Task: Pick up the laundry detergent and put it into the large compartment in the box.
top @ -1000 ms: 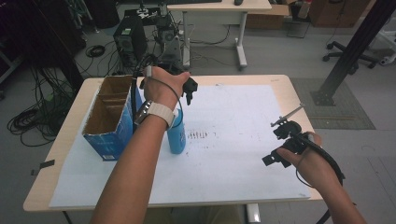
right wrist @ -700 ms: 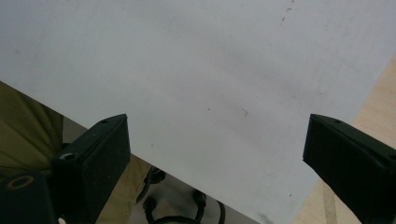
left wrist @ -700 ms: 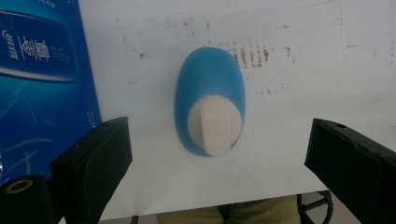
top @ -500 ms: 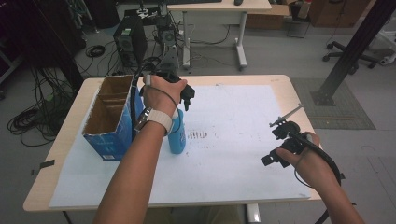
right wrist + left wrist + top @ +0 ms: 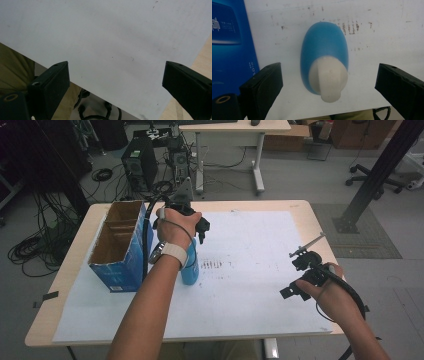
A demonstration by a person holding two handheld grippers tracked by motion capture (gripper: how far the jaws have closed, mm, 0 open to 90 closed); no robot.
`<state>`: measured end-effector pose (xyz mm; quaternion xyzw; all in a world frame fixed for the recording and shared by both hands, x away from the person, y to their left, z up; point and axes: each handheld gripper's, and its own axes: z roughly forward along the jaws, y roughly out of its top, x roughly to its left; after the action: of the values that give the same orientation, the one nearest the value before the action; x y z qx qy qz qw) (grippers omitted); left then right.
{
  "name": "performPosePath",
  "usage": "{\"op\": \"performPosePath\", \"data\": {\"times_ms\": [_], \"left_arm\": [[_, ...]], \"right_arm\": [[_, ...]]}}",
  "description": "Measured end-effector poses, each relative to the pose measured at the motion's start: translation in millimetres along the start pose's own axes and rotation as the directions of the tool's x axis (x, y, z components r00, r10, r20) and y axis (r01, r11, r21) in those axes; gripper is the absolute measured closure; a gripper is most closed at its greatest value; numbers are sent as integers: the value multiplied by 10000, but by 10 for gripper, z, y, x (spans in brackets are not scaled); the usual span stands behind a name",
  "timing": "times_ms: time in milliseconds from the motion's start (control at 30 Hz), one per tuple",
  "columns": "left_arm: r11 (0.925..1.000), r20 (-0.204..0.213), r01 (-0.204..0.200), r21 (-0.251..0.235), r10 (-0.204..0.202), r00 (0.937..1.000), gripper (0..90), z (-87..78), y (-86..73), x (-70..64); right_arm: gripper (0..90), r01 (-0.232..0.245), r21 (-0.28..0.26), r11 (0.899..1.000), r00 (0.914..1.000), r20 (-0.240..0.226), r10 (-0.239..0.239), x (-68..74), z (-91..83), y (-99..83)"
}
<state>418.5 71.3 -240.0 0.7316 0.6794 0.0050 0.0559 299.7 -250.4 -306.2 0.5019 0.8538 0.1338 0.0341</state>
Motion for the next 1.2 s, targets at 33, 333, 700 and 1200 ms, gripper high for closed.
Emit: {"op": "performPosePath", "data": {"times_ms": [33, 333, 700, 1200], "left_arm": [[10000, 0, 0, 0, 0, 10000, 80, 0, 0, 0], [10000, 30, -15, 54, 15, 10000, 83, 118, 17, -4], [10000, -28, -27, 57, 27, 10000, 88, 233, 26, 8], [9998, 30, -137, 170, 137, 9999, 91, 394, 39, 28]], "right_arm": [[77, 0, 0, 10000, 10000, 0, 0, 0, 0, 0], [77, -53, 13, 10000, 10000, -10, 53, -18, 7, -16], [77, -60, 27, 10000, 10000, -36, 60, -23, 21, -22], [77, -78, 49, 10000, 10000, -43, 79, -28, 29, -23]]}}
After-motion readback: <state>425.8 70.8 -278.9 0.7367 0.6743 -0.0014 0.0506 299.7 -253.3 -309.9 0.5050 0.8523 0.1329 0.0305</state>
